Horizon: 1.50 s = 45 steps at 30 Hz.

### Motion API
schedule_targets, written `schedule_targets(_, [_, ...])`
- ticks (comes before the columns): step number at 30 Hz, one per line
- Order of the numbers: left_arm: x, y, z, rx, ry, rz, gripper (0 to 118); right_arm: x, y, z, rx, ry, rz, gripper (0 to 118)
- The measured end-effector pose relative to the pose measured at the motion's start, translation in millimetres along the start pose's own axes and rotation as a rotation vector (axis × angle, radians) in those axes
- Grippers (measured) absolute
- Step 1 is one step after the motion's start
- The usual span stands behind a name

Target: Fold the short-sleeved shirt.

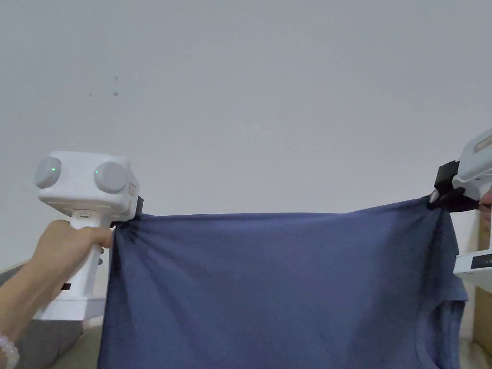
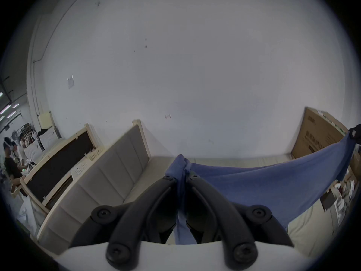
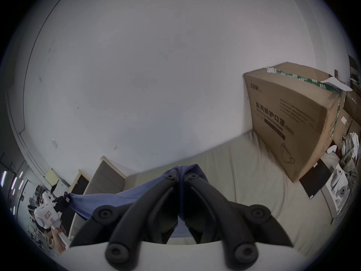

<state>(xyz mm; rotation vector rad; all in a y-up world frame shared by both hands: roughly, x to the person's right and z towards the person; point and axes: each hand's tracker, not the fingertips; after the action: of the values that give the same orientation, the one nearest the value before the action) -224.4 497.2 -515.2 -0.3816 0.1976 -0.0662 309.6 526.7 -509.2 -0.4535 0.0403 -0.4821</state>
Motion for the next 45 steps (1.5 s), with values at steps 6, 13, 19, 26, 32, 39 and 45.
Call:
schedule_targets(6, [7,55,-16,0.067,0.016,0.052,7,-39,44,5,0.064,-0.004,-0.109,4])
schedule_targets(13, [9,68,-7,0.152,0.084,0.003,7,-58,54,21,0.104,-0.010,0.057,4])
schedule_targets(19, [5,21,-34,0.079,0.073,-0.028,7,-47,14,11,0.021,-0.028,0.122,4])
schedule_targets(26, [29,-94,-108,-0.121,0.069,-0.060,7,-14,-76,-70,-0.148,-0.147,0.227,4])
schedule_targets(32, [52,-230,-179,-0.383,0.043,-0.062,7,69,-168,-174,-0.376,-0.220,0.164,4])
schedule_targets(39, [52,-360,-213,-0.575,0.031,-0.017,7,159,-293,-231,-0.594,-0.293,0.085,4])
schedule_targets(45, [27,-402,-188,-0.623,0.002,0.020,7,190,-351,-196,-0.655,-0.270,0.055,4])
